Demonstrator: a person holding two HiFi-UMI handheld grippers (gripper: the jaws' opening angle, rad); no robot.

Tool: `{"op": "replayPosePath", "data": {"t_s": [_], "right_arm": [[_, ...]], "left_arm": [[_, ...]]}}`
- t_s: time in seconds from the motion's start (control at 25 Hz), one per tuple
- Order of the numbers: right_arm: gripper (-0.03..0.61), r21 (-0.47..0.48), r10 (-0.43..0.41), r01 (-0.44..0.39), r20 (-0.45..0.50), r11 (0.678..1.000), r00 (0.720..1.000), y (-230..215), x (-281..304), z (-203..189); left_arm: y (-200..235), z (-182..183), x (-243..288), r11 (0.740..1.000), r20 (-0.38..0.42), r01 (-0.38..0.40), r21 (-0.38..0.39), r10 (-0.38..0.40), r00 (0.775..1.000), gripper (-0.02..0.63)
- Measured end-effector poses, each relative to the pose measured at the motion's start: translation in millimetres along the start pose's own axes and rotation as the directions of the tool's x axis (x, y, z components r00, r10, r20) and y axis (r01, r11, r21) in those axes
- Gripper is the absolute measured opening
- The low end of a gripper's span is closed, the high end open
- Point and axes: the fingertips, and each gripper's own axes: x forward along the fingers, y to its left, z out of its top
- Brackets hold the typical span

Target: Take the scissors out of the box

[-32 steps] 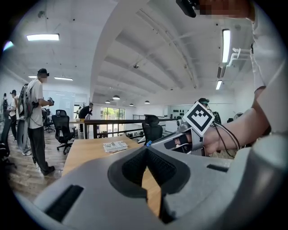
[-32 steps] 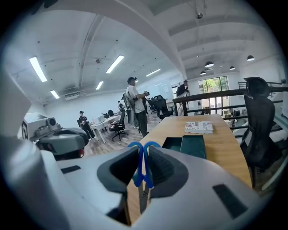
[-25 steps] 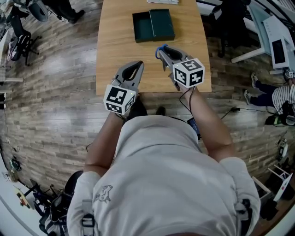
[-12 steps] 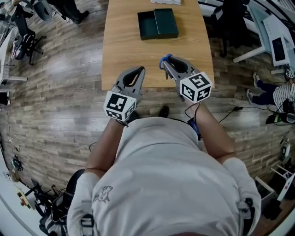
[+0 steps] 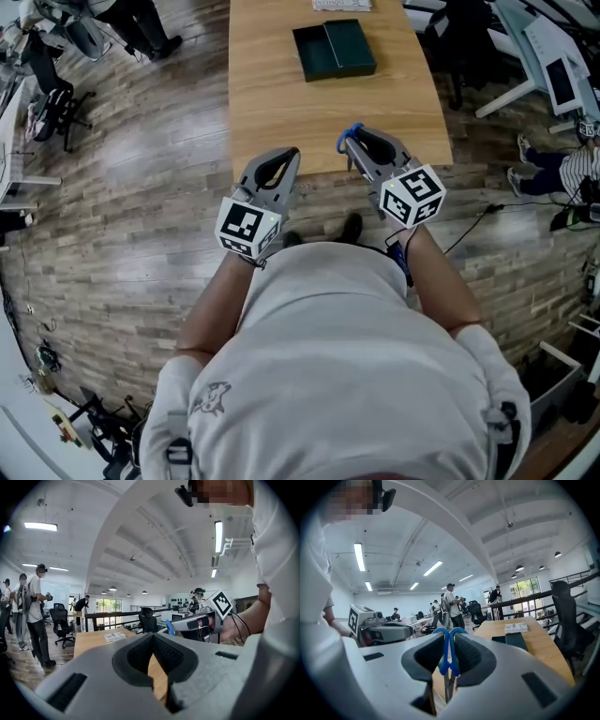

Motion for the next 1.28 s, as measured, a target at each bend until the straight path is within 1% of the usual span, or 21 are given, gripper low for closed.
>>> {"op": "replayPosePath", "data": {"t_s": [0.16, 0.28, 0.48, 0.6, 0.84, 1.28], "right_arm": [[0.077, -0.024, -0.024, 0.024, 0.030, 0.999, 0.999, 34.3, -0.9, 0.6], [0.077, -0.031, -0.039, 0.040, 0.046, 0.999, 0.998, 56.5, -8.1, -3.9], [0.077, -0.044, -0.053, 0.056, 0.067, 0.997, 0.996, 80.7, -22.5, -4.0], [0.077, -0.065, -0.039, 0.043, 0.061, 0.997, 0.997, 87.6, -33.5, -5.2], [0.077, -0.087, 0.019, -0.015, 0.043, 0.996, 0.999, 99.3, -60.1, -11.6], [0.078, -0.167, 0.106, -0.102, 0.014, 0.981, 0.994, 107.8, -124.2, -22.5]], "left_arm": [[8.2, -1.7, -32.9, 0.999, 0.026, 0.030, 0.013, -0.030, 0.999, 0.005], [7.5, -5.9, -54.8, 0.998, 0.035, 0.056, 0.008, -0.057, 0.998, 0.005], [3.3, -6.7, -82.3, 0.997, 0.045, 0.082, 0.007, -0.082, 0.996, 0.005], [-2.4, -5.4, -89.8, 0.997, 0.056, 0.075, 0.001, -0.075, 0.996, 0.005], [-21.3, -2.7, -97.0, 0.999, 0.055, 0.052, 0.000, -0.052, 0.997, 0.005], [-74.1, 3.3, -102.7, 0.999, 0.069, -0.033, -0.029, 0.035, 0.997, 0.005]]}}
